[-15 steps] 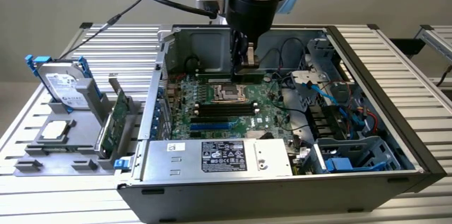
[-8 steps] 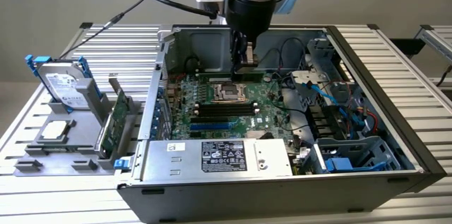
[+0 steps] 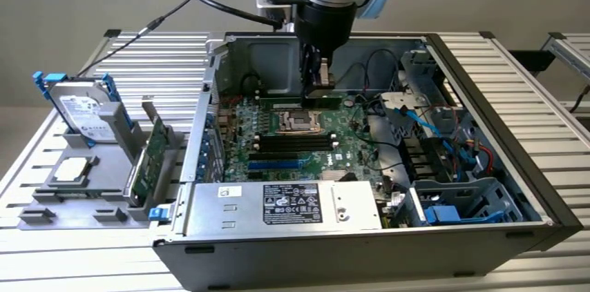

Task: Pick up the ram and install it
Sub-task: 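Pick up the ram and move it above insertion slot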

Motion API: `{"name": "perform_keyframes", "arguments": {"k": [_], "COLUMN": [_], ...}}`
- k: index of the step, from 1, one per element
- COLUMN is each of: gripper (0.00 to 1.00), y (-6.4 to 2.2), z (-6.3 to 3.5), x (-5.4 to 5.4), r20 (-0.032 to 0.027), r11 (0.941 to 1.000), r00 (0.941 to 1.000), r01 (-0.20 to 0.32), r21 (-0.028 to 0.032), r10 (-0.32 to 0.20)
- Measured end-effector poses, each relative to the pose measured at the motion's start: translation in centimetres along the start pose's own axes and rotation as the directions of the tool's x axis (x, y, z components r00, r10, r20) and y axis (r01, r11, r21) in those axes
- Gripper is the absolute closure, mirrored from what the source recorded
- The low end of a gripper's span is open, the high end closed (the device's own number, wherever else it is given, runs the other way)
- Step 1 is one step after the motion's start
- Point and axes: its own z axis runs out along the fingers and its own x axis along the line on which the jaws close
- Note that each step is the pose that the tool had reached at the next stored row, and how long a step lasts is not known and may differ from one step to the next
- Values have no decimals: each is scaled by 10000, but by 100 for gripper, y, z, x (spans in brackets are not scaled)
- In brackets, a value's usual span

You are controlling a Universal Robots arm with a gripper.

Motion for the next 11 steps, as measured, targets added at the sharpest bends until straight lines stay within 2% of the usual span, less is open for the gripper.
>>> {"name": "perform_keyframes", "arguments": {"k": [4,11], "gripper": [87,87], "y": [-8,-9], "z": [57,58], "x": [-53,-58], "r20": [-20,-19], "r11": [10000,10000], "r00": [10000,10000], "r01": [-62,-87], "r21": [0,-1], "r10": [62,87]}}
